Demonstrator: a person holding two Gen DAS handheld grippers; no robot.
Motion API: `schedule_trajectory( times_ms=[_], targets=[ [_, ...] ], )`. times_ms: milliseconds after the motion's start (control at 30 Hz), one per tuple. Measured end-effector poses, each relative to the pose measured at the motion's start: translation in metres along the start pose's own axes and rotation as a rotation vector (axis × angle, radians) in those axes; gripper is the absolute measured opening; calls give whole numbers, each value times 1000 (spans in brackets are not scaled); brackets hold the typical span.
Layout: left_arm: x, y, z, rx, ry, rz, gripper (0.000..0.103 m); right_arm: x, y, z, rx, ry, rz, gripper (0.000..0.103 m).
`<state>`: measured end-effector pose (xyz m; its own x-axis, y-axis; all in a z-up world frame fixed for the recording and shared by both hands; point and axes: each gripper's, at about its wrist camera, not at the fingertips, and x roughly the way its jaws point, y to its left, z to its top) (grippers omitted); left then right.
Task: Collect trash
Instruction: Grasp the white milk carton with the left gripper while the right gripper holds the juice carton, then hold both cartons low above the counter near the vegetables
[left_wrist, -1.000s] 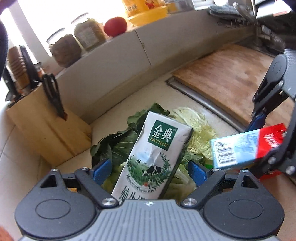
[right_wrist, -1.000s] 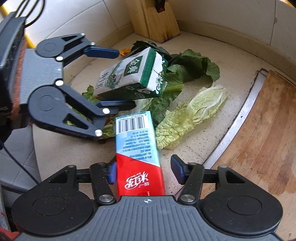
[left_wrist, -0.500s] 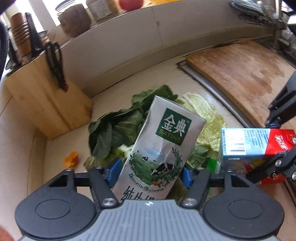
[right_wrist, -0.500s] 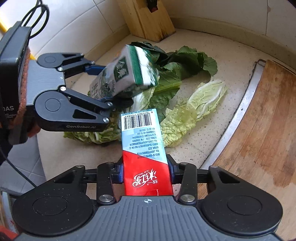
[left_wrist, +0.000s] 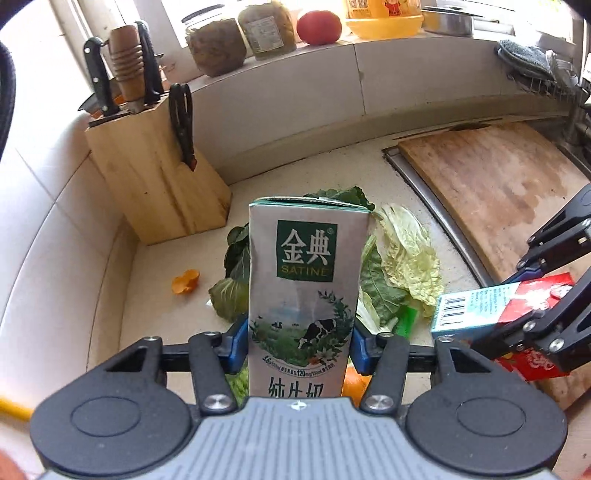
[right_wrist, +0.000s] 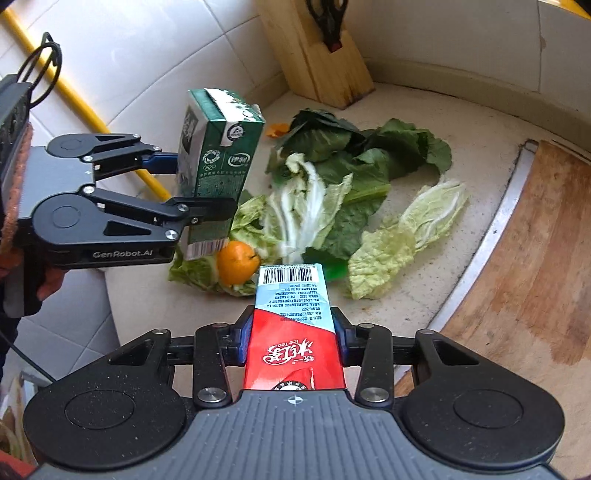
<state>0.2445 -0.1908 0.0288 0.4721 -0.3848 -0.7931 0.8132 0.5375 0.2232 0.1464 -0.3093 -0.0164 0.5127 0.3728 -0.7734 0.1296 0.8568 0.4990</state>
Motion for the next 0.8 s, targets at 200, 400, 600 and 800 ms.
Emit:
schedule_trajectory(
  times_ms=[200, 400, 600, 800],
  targets=[
    [-26, -8, -25, -58, 50, -33, 49, 4, 11, -11, -22, 14, 38, 49],
    [-29, -21, -61, -116, 150, -39, 49, 18, 18, -24, -61, 48, 31, 49],
    [-19, -37, -81, -137, 203, -8, 51, 21, 20, -26, -99, 62, 4, 64],
    [-23, -37, -88, -132, 194, 53, 75, 24, 26, -22, -140, 57, -6, 85]
  ],
)
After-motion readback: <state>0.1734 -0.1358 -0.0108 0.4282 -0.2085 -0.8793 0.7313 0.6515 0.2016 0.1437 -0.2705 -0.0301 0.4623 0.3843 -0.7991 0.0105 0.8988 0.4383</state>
